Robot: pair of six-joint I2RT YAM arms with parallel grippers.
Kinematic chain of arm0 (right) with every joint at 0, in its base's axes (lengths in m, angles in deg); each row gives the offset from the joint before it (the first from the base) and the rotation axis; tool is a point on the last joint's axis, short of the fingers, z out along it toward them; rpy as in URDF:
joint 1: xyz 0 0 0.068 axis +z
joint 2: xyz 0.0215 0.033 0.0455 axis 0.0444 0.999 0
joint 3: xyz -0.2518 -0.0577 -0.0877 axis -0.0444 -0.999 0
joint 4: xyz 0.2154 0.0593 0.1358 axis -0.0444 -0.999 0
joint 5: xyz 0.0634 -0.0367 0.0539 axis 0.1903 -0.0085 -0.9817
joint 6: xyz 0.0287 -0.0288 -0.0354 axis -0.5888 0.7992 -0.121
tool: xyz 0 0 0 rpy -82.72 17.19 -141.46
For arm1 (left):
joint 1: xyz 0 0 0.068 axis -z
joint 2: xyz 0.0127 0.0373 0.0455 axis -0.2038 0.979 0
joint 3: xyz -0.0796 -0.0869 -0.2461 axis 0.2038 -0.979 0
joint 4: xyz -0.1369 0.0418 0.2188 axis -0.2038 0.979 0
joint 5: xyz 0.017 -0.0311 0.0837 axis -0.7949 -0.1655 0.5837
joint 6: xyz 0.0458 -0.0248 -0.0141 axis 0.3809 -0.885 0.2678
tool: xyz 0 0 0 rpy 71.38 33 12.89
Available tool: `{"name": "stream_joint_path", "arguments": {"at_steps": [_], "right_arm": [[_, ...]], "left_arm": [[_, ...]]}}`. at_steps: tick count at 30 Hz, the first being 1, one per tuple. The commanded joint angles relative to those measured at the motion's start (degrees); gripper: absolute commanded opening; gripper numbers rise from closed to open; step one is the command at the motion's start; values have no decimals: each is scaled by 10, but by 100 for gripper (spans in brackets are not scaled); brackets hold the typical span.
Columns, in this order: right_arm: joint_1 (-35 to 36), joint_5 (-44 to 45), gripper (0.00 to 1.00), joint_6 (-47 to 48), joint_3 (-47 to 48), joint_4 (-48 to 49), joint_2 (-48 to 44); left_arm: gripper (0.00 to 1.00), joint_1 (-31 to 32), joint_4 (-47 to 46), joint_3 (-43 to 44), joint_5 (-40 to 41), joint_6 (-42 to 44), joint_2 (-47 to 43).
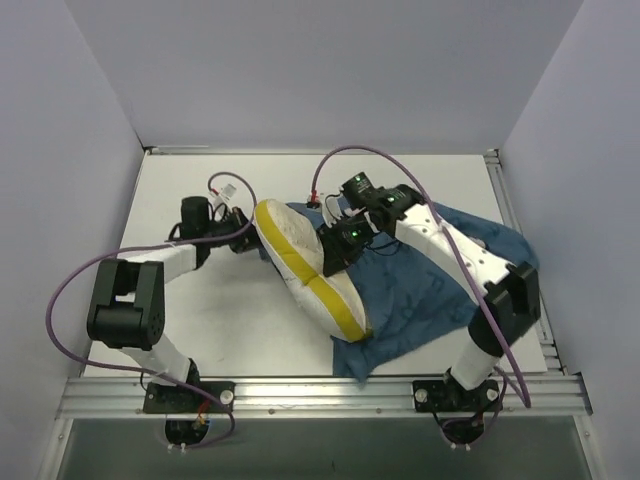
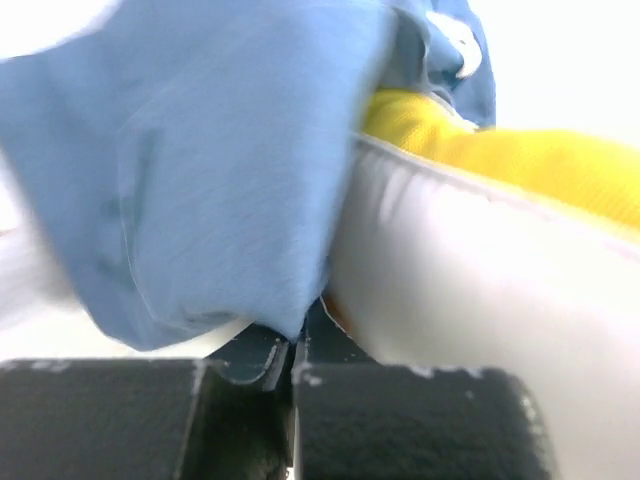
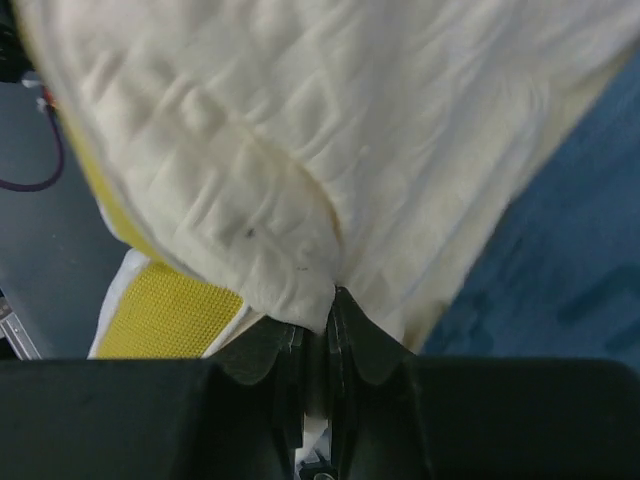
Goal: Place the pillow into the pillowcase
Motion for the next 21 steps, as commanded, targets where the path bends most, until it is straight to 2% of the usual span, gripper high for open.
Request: {"name": "stream_joint_path", "arguments": {"at_steps": [1, 2, 4, 6, 9, 10, 11, 12, 13, 14, 16, 18, 21], "right_arm": [[-7, 76, 0, 40, -9, -6, 51], [2, 57, 0, 31, 5, -5, 59], [16, 50, 2, 34, 19, -6, 73], [32, 43, 0, 68, 27, -24, 73], [36, 95, 0, 120, 11, -69, 76], [34, 106, 0, 134, -1, -77, 75], [31, 119, 0, 153, -15, -82, 70], [25, 138, 8, 170, -41, -84, 57], [16, 136, 27, 171, -50, -84, 47], [7, 130, 37, 165, -55, -84, 36], [-29, 98, 56, 139, -65, -89, -7], [-51, 86, 61, 129, -84, -92, -63], [-75, 127, 62, 125, -136, -112, -129]], "left_arm": [[17, -41, 288, 75, 12, 224, -55], [32, -43, 316, 84, 14, 236, -55], [48, -52, 360, 94, 12, 254, -59], [49, -63, 386, 100, 13, 268, -66], [49, -111, 439, 124, 9, 319, -82], [51, -119, 453, 124, 10, 335, -86], [60, -124, 462, 136, 10, 354, -89], [65, -126, 475, 142, 12, 375, -95], [69, -123, 479, 150, 14, 419, -95], [77, -118, 479, 164, 13, 431, -96], [80, -100, 482, 182, 27, 518, -83], [82, -69, 488, 214, 60, 576, -55], [83, 6, 508, 259, 113, 677, 2]]}}
